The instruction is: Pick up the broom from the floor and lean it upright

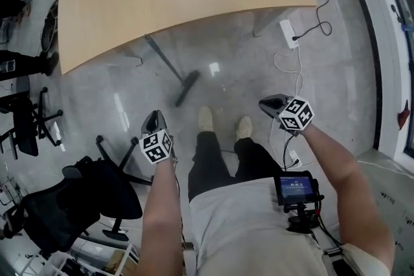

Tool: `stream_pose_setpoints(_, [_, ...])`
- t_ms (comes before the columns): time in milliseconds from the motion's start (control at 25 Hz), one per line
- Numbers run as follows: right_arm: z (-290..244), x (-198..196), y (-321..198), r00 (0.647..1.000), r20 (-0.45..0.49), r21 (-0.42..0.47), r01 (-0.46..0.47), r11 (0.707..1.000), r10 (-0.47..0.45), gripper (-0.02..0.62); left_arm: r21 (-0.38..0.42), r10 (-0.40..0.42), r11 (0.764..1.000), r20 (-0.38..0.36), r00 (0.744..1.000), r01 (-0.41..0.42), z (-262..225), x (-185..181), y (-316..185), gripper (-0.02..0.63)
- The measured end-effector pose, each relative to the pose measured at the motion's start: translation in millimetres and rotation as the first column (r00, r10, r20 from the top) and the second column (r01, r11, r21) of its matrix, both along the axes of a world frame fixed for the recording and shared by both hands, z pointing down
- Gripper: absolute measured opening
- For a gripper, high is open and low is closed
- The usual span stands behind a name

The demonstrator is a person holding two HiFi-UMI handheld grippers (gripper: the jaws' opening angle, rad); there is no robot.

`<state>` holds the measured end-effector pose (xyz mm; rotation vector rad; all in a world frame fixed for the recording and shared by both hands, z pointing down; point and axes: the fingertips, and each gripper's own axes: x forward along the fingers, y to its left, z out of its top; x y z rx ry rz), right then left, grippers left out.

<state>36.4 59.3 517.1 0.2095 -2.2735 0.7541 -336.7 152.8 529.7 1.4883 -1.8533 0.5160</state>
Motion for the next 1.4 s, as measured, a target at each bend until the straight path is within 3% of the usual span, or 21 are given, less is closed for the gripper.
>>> stream_pose_setpoints(160, [-34.8, -1.5, 9.4, 0.998, 0.053, -0.005, 0.037, 0.999, -0.037, 0.017, 0.108, 0.026, 0.994, -0.121, 0.992, -0.013, -50.0, 31.4, 21.5, 0.029])
stream_pose_setpoints(360, [-87.9, -14.8, 30.2, 0.985, 0.154, 0.002, 0.071, 0.997, -0.070, 0.017, 0.193, 0.021, 0.981, -0.160, 0.987, 0.010, -115.8, 43.8, 58.0, 0.025])
stream_pose_setpoints(480, [-146.7, -37.7, 18.5, 0.960, 0.265, 0.039, 0.080, 0.996, -0.087, 0.017, 0.240, 0.027, 0.971, -0.145, 0.989, 0.009, -159.8, 57.2, 67.0, 0.025])
stream_pose_setpoints(760, [-233.6, -52.8, 17.5, 0.898, 0.433, 0.086, 0.041, 0.995, -0.075, 0.017, 0.309, 0.151, 0.943, -0.064, 0.986, -0.124, -226.2, 102.8, 74.0, 0.025])
stream_pose_setpoints(880, [-251.2, -58.1, 26.4, 0.883, 0.456, 0.141, 0.050, 0.989, -0.109, 0.017, 0.352, 0.185, 0.922, -0.038, 0.982, -0.160, -245.2, 110.0, 69.5, 0.025])
stream_pose_setpoints(1040, [-267.4, -68.6, 33.8, 0.866, 0.495, 0.138, 0.002, 0.990, -0.071, 0.017, 0.385, 0.227, 0.902, -0.032, 0.973, -0.197, -253.8, 120.3, 58.7, 0.025])
stream_pose_setpoints(1400, [-290.7, -87.3, 33.3, 0.858, 0.503, 0.201, 0.003, 0.980, -0.106, 0.017, 0.411, 0.286, 0.876, -0.026, 0.958, -0.251, -256.7, 135.4, 34.9, 0.025])
